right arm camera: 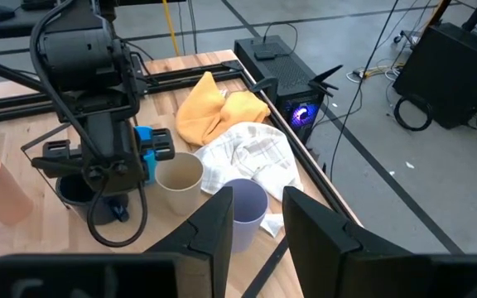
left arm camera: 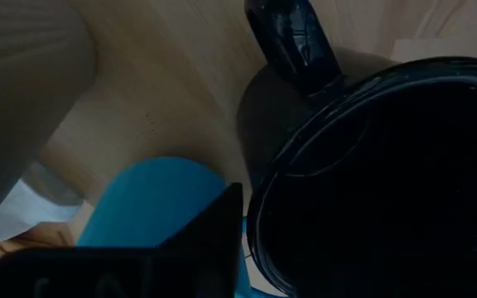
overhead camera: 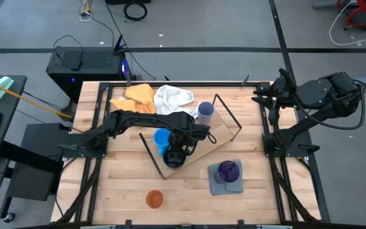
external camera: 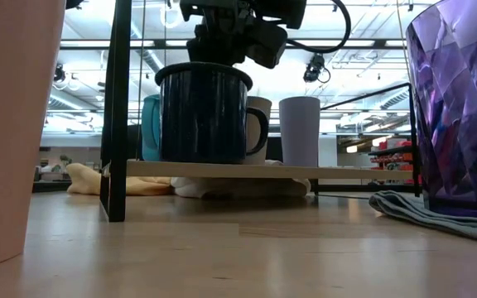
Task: Stack small to large cups/mugs on shelf
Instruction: Align the dark blue mug with the light blue mug on the shelf, then align the orange cup with the white cup on the shelf
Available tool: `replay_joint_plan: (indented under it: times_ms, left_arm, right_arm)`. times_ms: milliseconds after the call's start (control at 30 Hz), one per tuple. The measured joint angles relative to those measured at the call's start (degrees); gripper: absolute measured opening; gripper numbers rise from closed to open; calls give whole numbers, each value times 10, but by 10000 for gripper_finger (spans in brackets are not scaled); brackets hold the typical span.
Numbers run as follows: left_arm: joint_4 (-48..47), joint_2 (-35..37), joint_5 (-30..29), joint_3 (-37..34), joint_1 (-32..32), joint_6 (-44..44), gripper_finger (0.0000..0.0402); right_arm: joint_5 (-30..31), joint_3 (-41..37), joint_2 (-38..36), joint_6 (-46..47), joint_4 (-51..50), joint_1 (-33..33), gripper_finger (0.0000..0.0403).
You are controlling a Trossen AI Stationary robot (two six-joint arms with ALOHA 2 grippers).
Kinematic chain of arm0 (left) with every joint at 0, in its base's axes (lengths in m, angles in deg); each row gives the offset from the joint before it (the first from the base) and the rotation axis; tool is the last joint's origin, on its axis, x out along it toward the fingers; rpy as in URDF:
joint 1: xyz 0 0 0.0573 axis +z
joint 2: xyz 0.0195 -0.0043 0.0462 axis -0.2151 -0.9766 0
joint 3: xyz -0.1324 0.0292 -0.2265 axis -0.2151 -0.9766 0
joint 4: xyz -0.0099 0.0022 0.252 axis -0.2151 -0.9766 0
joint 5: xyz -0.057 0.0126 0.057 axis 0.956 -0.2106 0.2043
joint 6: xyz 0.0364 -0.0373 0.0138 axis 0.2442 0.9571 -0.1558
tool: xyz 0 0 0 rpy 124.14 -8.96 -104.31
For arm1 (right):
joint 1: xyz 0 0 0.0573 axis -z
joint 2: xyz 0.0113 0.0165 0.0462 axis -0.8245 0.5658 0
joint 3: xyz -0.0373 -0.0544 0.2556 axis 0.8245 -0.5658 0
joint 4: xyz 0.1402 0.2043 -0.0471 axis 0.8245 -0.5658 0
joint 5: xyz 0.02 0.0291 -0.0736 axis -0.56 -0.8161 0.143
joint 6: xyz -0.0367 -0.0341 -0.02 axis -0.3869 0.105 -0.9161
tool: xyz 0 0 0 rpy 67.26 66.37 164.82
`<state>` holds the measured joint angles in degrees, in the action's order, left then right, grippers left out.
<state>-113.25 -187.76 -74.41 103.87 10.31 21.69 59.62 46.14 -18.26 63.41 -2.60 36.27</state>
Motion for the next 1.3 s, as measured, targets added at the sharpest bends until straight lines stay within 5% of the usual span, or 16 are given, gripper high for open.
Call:
replay_joint_plan:
  times_ms: [667,1300]
  left_arm:
    - [0,0,24,0,0,-2,190]
    - [0,34,27,4,-1,-6,223]
  right_arm:
    - [-2,0,0,0,0,0,114]
    - [-11,0,0,-2,0,0,114]
